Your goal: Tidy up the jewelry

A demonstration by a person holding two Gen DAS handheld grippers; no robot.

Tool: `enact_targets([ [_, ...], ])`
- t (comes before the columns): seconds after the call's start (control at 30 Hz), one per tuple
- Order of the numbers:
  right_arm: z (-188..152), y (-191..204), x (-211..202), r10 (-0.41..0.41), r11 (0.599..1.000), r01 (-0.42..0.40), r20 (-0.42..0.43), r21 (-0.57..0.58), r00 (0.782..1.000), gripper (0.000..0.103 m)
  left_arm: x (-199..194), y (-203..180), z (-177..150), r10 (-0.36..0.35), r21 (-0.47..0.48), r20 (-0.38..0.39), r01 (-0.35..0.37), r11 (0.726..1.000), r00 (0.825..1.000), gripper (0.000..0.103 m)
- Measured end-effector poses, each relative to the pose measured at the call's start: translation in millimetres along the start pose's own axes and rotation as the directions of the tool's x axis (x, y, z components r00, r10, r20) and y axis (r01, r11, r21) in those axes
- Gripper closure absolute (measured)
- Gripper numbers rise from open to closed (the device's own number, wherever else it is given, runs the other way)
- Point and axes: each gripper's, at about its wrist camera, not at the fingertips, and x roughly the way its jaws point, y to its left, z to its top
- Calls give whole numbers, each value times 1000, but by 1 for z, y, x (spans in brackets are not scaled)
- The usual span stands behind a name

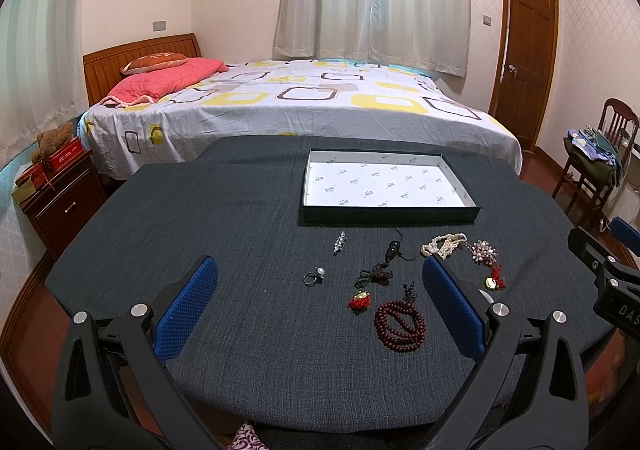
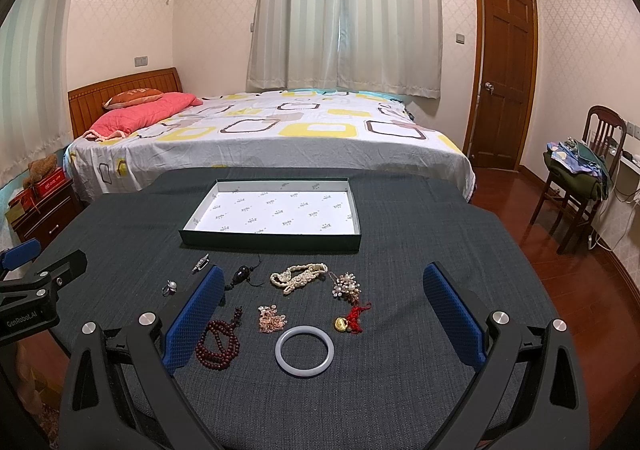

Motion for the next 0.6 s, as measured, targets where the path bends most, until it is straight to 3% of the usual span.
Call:
enact_targets([
  [0.47,-5,1,6,3,1000,-3,-4,2,1000,6,0,-1,0,-1,5,1,1,1000,1000,3],
  [0.6,-10,0,15,8,1000,-8,-9,8,1000,6,16,-1,-18,-3,10,-8,3,1000,1000,3],
])
